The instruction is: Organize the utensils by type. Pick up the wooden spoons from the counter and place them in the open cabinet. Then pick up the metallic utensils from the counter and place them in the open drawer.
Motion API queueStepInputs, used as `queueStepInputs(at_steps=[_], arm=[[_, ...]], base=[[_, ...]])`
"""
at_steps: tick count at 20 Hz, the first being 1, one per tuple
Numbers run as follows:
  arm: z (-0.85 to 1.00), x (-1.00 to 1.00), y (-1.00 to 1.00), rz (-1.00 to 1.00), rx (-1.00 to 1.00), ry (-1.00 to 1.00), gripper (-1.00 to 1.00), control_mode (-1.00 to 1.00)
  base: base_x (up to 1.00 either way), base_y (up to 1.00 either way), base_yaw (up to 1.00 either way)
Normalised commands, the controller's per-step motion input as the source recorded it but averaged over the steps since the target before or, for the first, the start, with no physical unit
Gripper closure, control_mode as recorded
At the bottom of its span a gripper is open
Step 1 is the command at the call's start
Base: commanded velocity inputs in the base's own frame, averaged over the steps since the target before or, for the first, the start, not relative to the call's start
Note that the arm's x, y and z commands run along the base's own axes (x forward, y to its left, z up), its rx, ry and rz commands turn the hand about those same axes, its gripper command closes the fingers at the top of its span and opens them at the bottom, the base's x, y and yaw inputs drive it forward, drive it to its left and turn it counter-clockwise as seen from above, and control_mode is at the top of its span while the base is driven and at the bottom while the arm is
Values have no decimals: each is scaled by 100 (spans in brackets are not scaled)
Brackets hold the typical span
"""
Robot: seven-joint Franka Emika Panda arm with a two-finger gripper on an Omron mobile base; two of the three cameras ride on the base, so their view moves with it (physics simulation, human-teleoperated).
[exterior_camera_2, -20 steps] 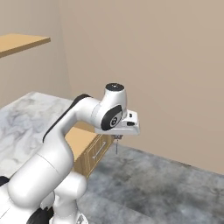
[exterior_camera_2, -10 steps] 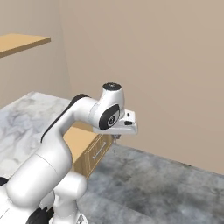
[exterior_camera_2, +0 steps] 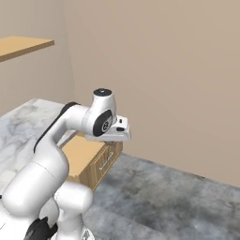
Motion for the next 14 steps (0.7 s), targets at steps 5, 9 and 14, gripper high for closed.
queueStepInputs(at_steps=[5, 9, 14], arm=[[-24, 55, 58, 0, 1, 13, 100, -100], [-21, 59, 46, -2, 9, 21, 100, -100], [-17, 50, 50, -21, 17, 14, 100, -100]], base=[[0, 0, 0], [0, 0, 0], [0, 0, 0]])
